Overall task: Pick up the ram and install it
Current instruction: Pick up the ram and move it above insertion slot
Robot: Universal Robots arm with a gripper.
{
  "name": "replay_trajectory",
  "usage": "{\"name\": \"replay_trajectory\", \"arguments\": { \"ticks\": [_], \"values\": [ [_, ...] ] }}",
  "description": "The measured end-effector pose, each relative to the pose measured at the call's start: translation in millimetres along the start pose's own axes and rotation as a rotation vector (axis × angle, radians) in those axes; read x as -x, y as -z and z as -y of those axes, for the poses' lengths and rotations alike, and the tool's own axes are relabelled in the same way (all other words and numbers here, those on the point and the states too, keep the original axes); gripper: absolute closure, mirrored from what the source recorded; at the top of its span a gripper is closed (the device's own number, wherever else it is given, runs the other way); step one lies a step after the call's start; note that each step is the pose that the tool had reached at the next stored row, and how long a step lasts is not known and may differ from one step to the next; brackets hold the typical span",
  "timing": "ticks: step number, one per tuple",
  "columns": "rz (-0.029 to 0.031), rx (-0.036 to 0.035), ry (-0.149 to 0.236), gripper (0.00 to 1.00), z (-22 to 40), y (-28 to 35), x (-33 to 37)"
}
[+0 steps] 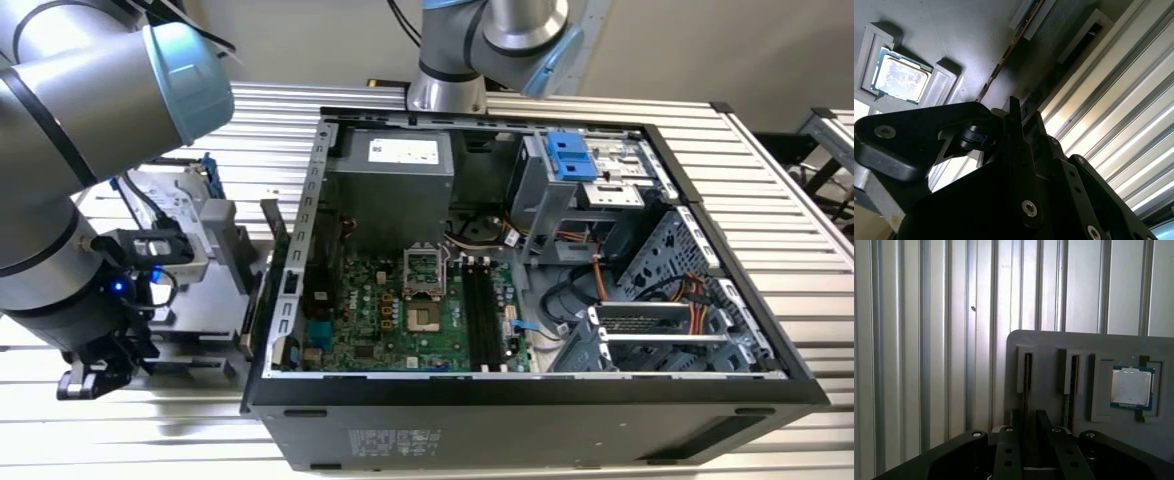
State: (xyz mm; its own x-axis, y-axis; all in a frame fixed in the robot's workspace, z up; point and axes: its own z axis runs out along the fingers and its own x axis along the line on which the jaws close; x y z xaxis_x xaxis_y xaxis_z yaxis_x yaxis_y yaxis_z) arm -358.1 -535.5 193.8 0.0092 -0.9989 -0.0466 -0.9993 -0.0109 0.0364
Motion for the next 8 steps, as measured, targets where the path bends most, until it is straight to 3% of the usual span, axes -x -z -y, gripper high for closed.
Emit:
{"name": "replay_trajectory", "arguments": {
  "ticks": [8],
  "values": [
    [0.0000,-0.0001,-0.001,0.00,-0.1,0.5,0.0]
  ]
}}
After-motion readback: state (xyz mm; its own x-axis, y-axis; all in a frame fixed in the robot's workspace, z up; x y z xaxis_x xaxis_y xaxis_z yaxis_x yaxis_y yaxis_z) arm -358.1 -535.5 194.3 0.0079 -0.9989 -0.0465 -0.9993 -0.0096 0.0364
